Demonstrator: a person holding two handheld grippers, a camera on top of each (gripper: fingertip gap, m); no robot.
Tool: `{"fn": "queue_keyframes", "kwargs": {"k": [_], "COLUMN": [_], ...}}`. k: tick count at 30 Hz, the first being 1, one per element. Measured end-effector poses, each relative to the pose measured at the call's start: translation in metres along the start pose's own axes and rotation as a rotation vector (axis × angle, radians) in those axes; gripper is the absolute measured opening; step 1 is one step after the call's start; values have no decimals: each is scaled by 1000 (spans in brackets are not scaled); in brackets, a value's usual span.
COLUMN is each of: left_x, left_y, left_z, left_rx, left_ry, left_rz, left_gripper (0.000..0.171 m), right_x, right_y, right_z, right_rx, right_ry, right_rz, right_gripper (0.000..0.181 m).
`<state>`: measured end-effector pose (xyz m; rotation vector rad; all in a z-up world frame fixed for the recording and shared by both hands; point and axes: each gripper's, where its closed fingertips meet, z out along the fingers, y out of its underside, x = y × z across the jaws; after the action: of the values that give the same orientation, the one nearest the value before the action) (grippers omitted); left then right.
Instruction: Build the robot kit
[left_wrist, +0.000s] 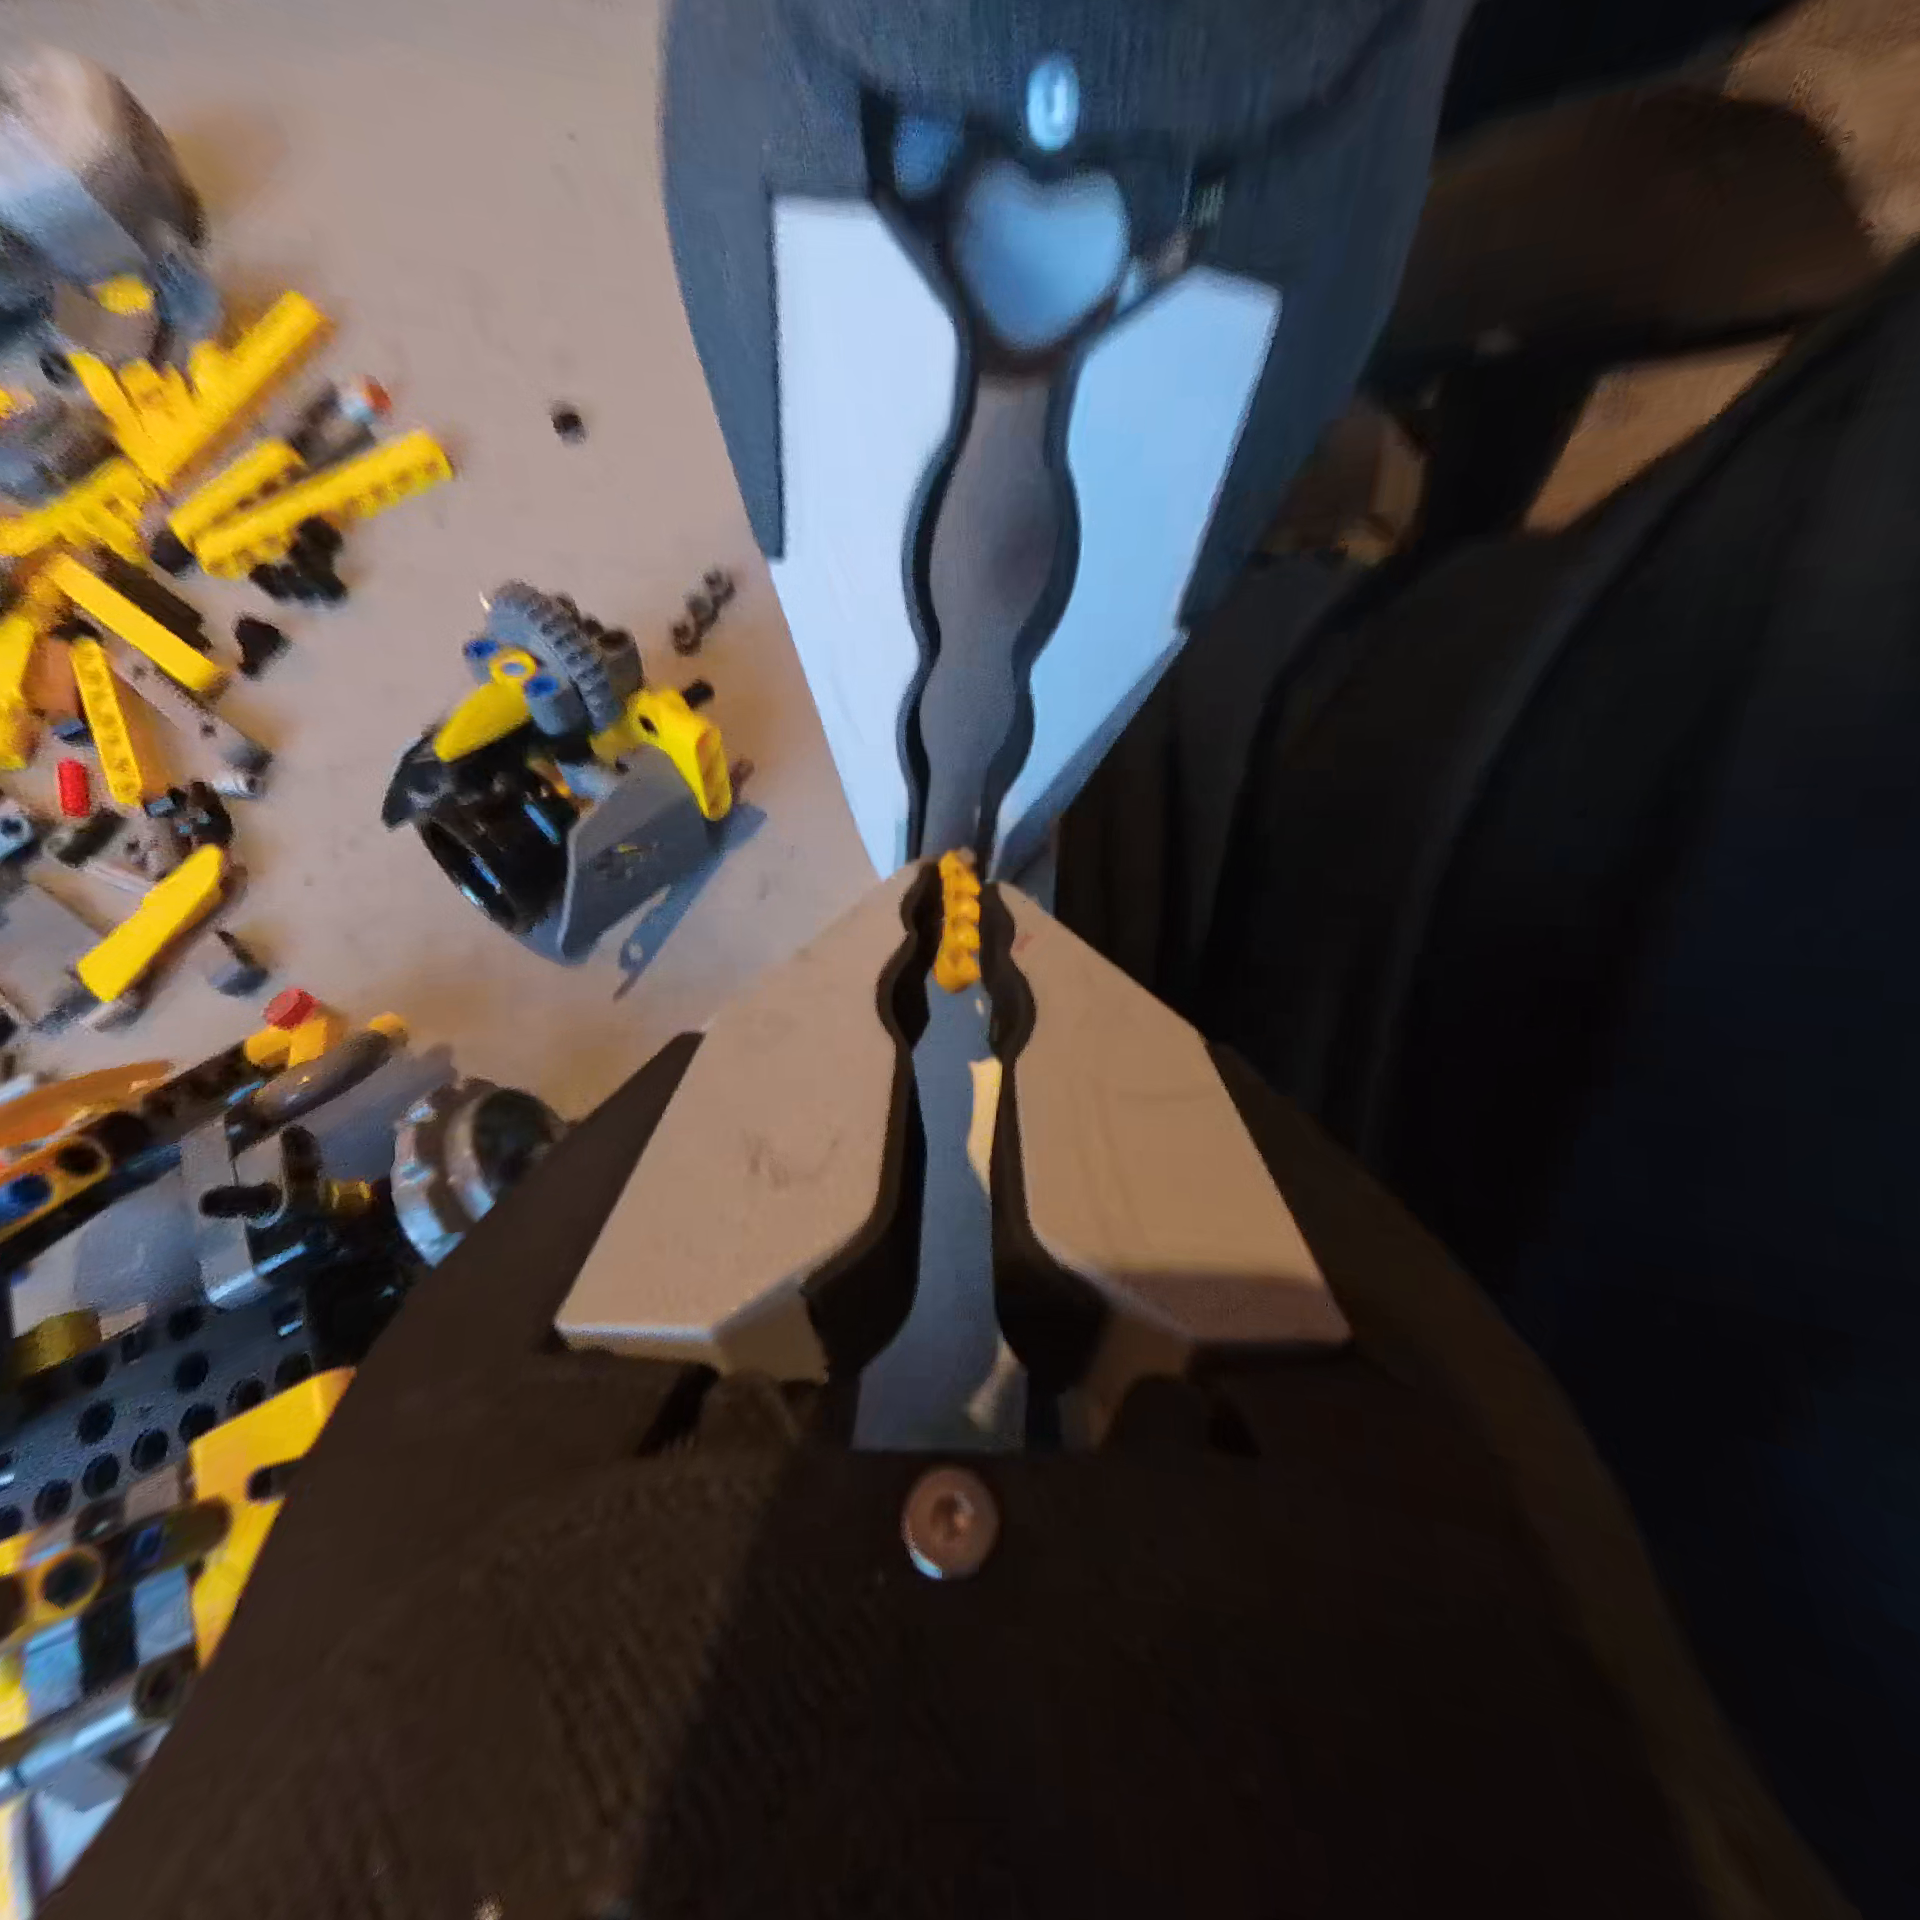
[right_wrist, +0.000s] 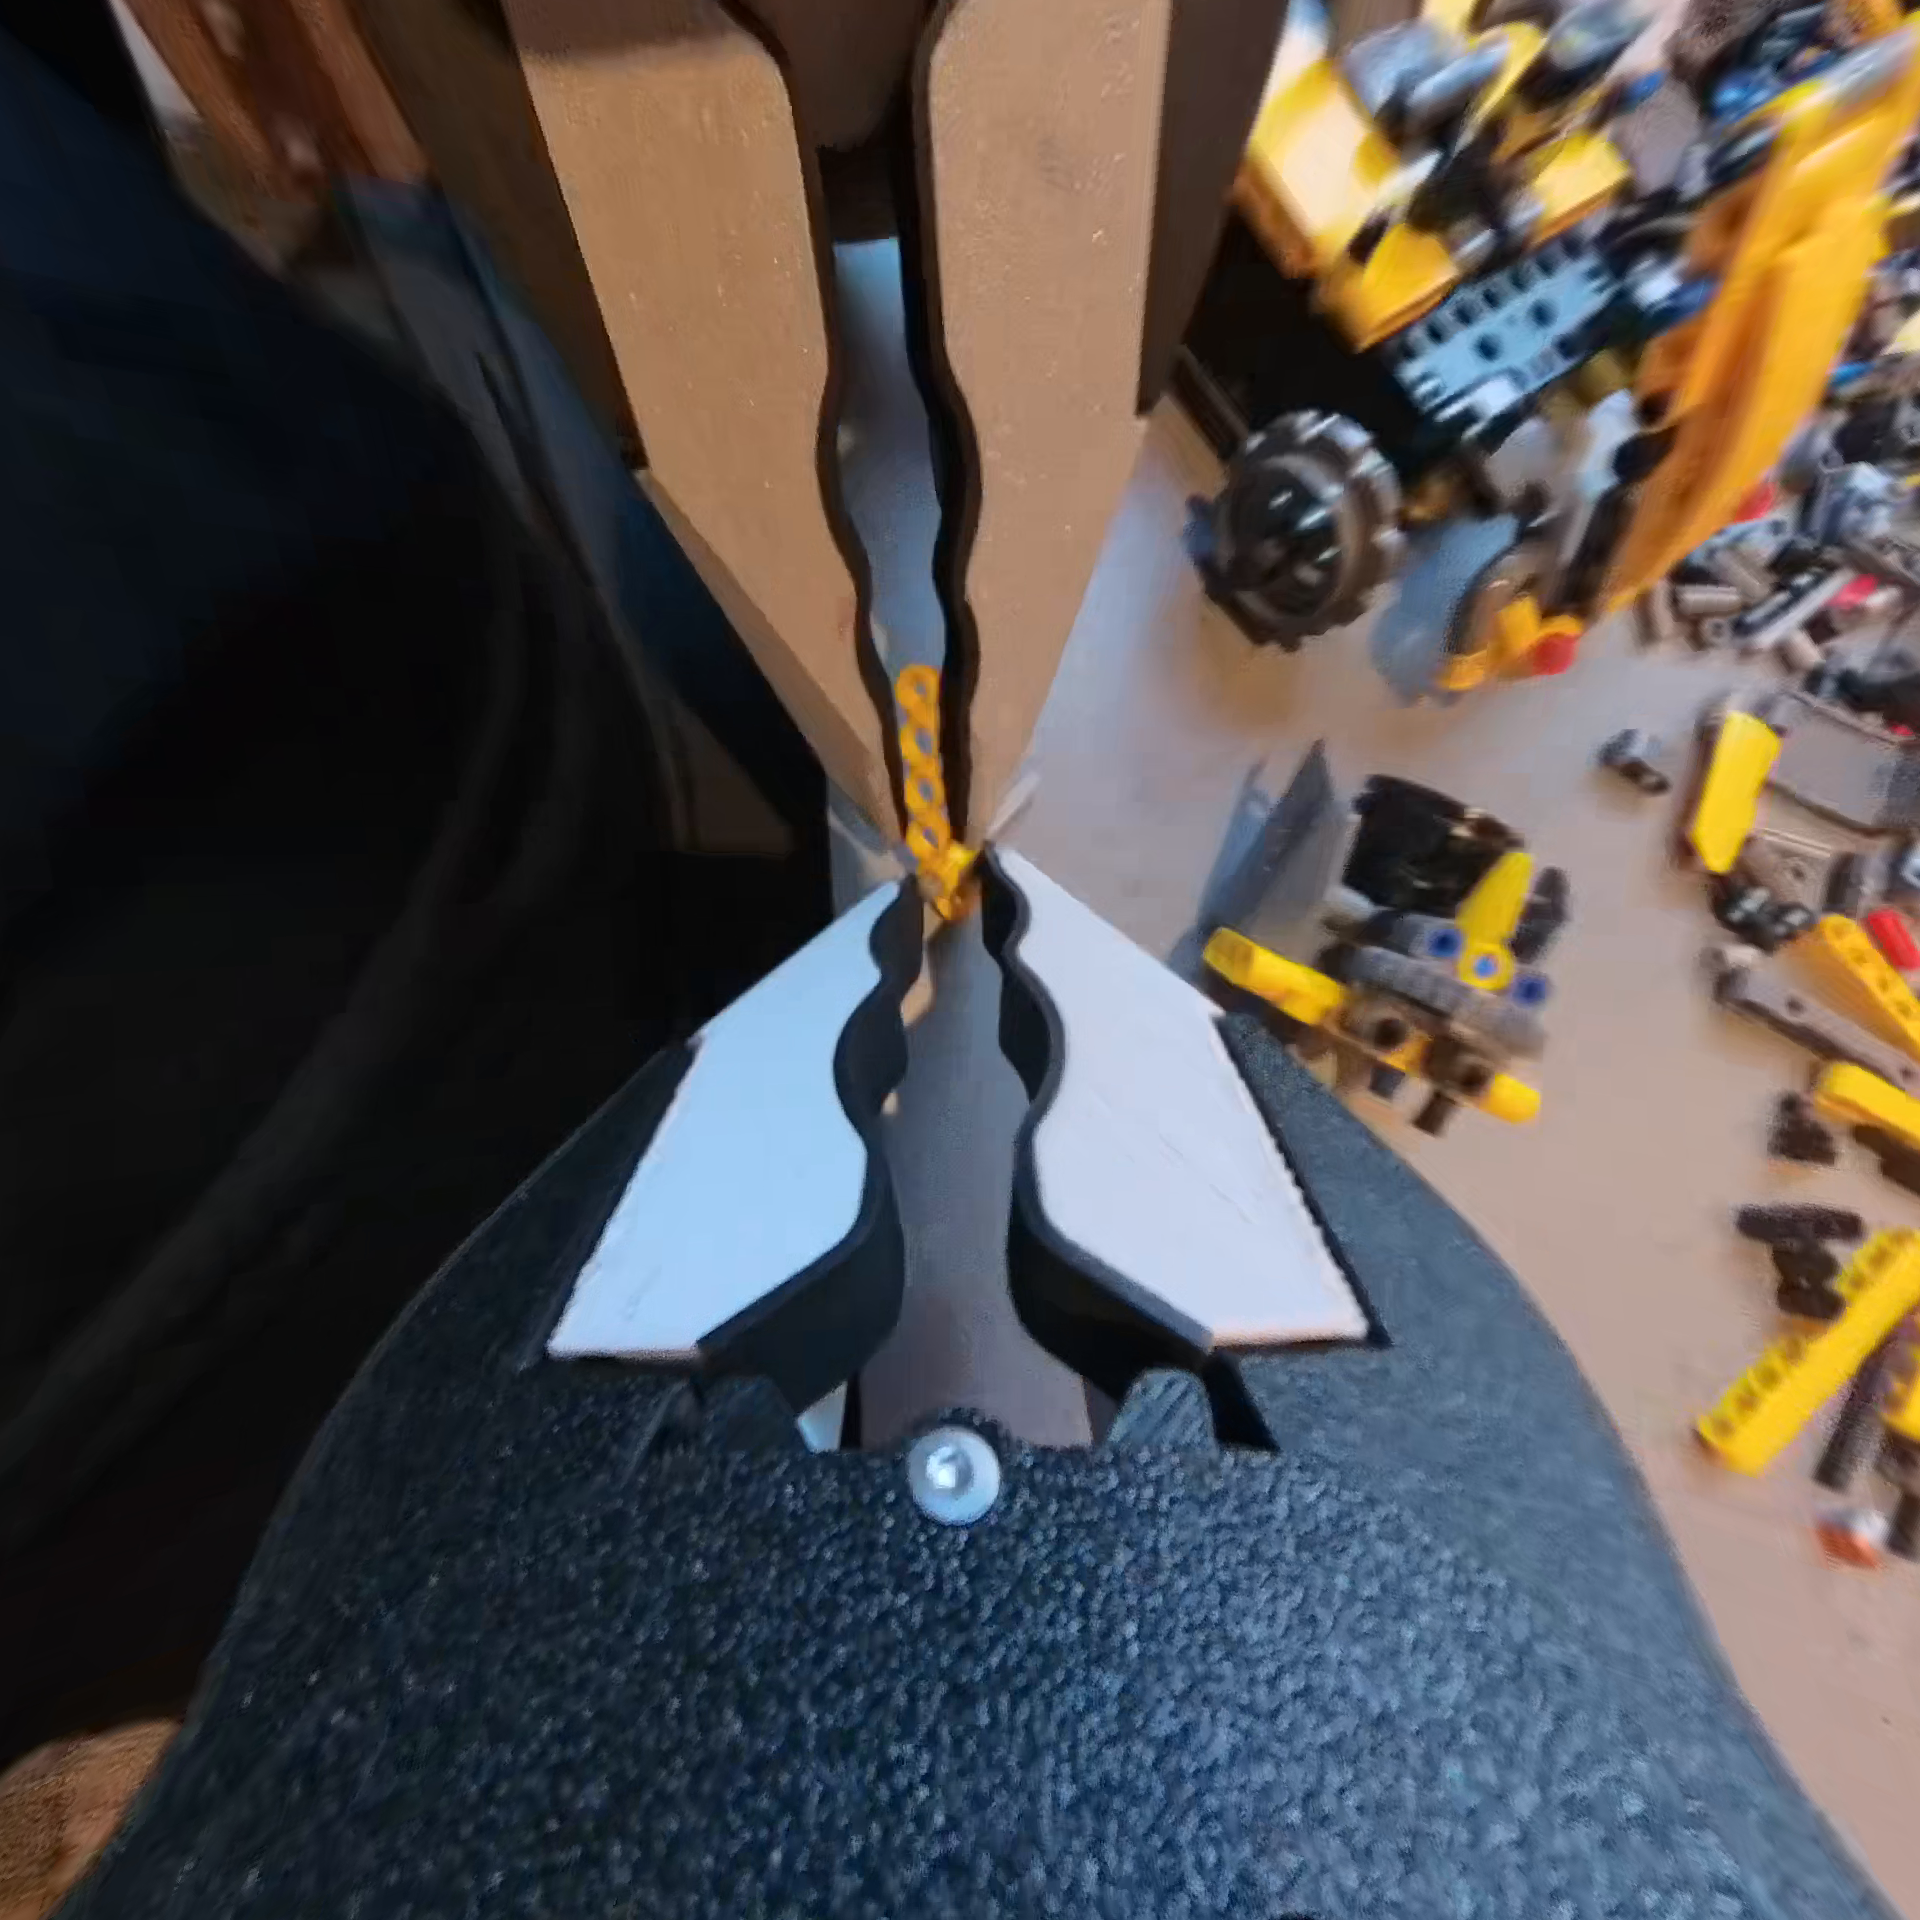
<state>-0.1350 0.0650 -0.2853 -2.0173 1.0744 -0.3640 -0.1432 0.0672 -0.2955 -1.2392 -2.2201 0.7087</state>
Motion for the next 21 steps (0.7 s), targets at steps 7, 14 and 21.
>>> {"fn": "queue_keyframes", "kwargs": {"k": [7, 14, 21], "left_x": [-18, -21, -11], "left_y": [-29, -34, -22], "left_z": [-22, -22, -18], "left_rx": [117, 188, 72], "left_ry": [88, 227, 50], "left_rz": [-189, -448, -206], "left_gripper": [5, 5, 5], "right_x": [14, 16, 7], "right_y": [-23, -25, -16], "right_z": [-26, -33, -26], "right_rx": [166, 193, -25], "right_ry": [-108, -284, -175], "right_rz": [196, 410, 218], "right_gripper": [8, 8, 8]}}
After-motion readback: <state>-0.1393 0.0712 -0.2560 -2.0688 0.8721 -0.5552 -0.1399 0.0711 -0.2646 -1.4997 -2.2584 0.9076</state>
